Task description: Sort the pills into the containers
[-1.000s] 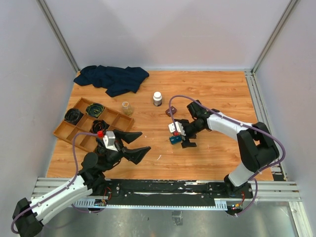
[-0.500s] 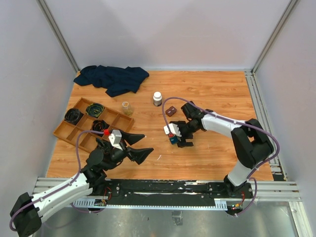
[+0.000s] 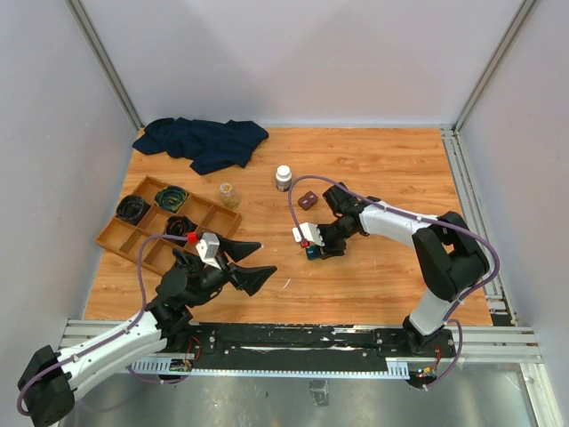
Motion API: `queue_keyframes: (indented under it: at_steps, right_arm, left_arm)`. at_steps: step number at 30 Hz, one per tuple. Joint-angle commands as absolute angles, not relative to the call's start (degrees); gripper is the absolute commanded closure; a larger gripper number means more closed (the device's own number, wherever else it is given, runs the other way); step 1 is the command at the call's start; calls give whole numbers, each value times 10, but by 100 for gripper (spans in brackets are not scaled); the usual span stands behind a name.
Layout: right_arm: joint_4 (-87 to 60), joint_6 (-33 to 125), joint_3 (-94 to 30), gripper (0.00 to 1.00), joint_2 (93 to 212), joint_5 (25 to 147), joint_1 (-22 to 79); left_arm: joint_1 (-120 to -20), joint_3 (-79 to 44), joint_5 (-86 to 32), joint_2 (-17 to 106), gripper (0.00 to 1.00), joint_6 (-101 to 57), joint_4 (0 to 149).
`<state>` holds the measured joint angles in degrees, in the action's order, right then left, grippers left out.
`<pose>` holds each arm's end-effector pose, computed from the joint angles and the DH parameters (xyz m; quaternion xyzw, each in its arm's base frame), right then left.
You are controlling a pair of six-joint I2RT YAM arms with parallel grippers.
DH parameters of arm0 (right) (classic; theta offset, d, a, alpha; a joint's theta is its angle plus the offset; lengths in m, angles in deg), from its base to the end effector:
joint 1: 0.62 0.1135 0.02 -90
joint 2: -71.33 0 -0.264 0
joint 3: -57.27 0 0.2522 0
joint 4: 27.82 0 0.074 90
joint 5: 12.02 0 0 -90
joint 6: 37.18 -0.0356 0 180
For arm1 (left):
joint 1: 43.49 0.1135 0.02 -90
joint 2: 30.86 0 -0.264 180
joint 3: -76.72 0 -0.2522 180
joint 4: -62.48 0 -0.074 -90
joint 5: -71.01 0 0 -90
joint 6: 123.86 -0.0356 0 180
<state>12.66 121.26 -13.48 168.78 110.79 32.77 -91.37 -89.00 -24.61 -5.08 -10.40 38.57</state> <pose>0.2564 0.1921 0.1662 -0.7651 0.5495 0.2068 0.2643 0.0888 -0.1034 0.2016 0.1697 0.6035 -0.4789 0.6145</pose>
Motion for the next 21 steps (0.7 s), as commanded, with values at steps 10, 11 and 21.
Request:
queue_keyframes:
  at_steps: [10, 11, 21]
  right_arm:
    - [122, 1195, -108, 73, 1599, 1143, 335]
    - [127, 1197, -104, 73, 1582, 1151, 335]
    - [196, 1168, -111, 75, 1457, 1191, 335]
  left_arm:
    - [-917, -921, -225, 23, 2, 36, 331]
    - [-917, -916, -223, 32, 2, 55, 330]
    - [-917, -901, -211, 84, 3, 200, 231]
